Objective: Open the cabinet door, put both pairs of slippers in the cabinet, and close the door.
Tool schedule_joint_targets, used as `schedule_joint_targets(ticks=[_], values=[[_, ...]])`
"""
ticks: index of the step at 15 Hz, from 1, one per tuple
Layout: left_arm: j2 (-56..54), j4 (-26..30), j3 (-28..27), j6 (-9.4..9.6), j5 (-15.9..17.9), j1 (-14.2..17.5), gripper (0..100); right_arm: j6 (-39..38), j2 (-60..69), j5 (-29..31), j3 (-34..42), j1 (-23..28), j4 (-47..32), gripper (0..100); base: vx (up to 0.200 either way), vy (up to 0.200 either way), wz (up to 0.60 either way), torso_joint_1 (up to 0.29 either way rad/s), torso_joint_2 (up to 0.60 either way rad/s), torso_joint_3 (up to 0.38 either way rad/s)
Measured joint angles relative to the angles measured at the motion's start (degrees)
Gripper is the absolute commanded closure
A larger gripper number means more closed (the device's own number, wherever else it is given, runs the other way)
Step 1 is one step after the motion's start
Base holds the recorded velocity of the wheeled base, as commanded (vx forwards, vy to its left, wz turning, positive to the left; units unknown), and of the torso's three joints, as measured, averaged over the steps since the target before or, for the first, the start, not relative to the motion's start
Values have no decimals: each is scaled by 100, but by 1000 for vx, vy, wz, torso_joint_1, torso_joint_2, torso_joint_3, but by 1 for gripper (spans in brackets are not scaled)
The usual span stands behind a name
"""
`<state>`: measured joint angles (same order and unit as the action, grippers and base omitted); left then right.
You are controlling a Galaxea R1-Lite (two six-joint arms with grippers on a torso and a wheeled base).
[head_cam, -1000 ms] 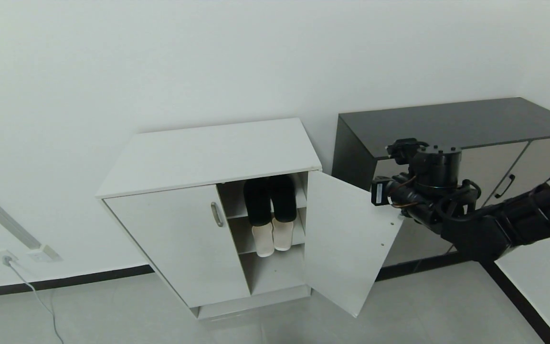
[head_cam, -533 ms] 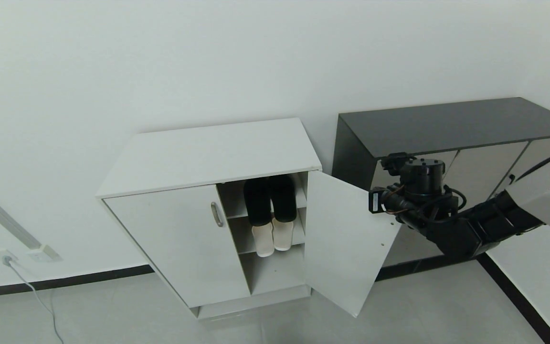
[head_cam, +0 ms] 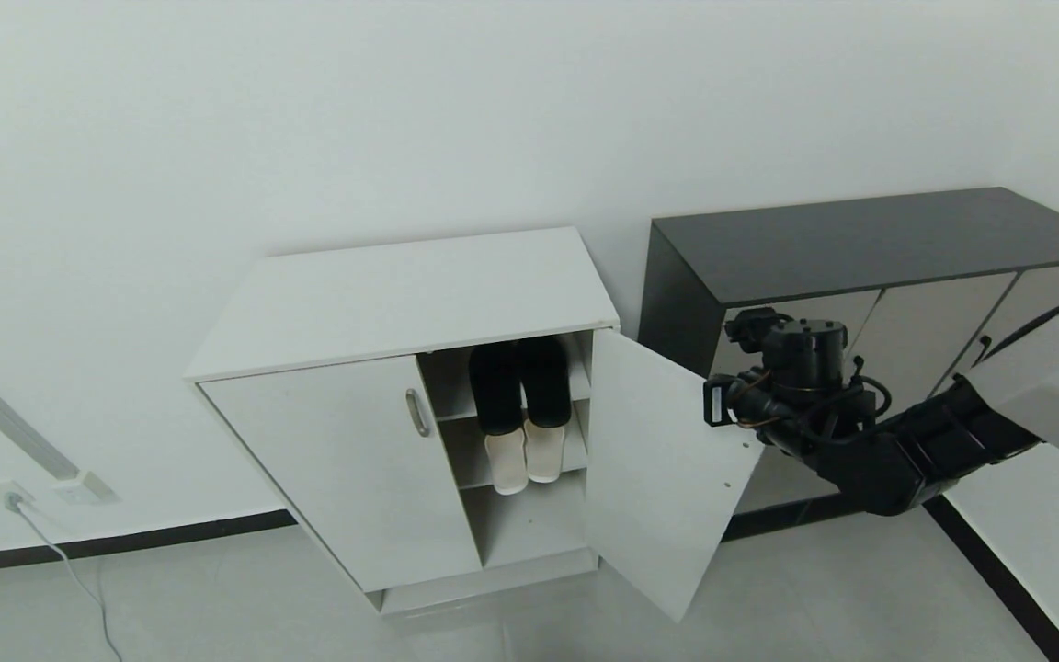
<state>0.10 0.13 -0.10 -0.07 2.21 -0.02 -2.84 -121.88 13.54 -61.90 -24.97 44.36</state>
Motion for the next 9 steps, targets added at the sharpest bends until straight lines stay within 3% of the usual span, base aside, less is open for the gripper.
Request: schedule_joint_targets(ticks=[9], values=[[0, -2, 0, 0, 0, -5, 100, -191, 901, 5, 1047, -1014, 180, 100, 0, 0, 0, 0, 0, 0]])
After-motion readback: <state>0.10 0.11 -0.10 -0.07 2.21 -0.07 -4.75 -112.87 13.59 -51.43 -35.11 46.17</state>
